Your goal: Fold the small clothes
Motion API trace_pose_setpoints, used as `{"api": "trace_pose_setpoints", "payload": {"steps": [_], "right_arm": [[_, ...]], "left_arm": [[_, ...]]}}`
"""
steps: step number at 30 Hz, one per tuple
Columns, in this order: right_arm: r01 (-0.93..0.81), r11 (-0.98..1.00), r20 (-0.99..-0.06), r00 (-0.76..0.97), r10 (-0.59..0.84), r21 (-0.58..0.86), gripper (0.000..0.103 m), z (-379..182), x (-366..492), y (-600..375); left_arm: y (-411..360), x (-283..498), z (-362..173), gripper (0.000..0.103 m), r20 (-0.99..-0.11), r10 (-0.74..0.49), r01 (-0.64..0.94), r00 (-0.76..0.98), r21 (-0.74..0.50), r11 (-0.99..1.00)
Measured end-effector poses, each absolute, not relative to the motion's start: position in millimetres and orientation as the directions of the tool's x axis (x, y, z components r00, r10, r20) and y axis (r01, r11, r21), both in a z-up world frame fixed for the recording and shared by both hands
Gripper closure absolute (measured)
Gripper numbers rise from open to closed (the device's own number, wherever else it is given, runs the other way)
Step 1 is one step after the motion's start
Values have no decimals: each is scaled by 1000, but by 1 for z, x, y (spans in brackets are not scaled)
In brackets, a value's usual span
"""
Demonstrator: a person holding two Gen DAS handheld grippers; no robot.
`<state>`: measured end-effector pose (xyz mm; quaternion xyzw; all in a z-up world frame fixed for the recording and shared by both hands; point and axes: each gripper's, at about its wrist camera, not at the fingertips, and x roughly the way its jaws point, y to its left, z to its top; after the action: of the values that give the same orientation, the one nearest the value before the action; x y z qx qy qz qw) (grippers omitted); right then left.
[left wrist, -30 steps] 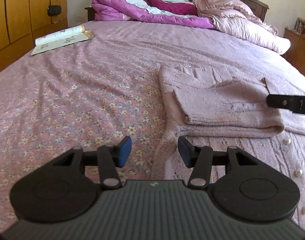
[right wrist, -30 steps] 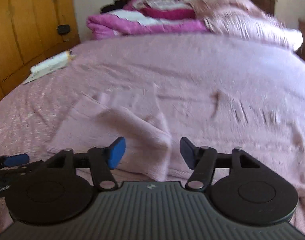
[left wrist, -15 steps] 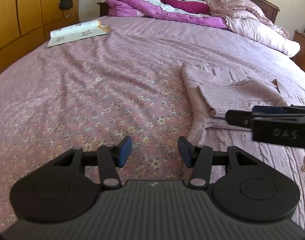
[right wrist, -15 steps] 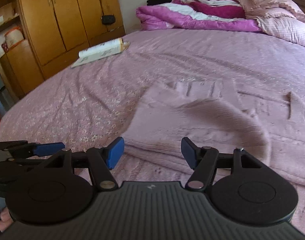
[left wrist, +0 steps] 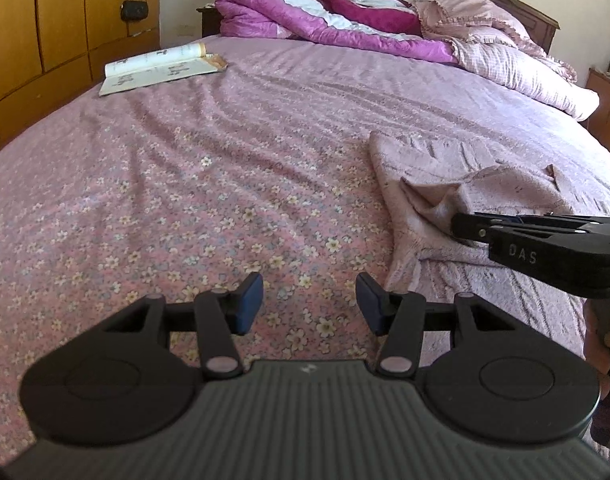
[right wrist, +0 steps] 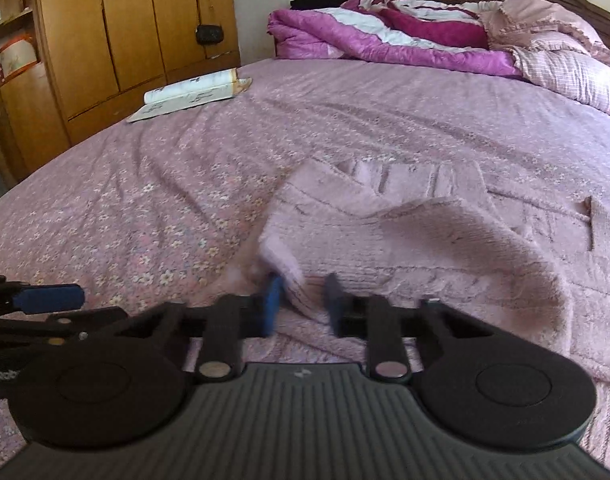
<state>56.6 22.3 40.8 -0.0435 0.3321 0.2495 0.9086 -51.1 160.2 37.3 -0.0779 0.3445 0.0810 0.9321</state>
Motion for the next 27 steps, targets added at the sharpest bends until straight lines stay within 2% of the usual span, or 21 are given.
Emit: {"api": "trace_pose_setpoints", "payload": {"steps": [10,20,27], "right_arm": [[-441,895,-505,758,413,70,95,85,54,-21],[-240,970,-378,896,235,33,95,128,54,-119],[-64,996,-370,926,80,55,95,115,44,-193]], "left_arm": [[144,-36,50,50,-625,47,-150,779,-114,982],[112,-14,58,50,-597,-17,-62,802,-112,992],[97,3,49,50,-612,-21,-44,791,-91,995]]}}
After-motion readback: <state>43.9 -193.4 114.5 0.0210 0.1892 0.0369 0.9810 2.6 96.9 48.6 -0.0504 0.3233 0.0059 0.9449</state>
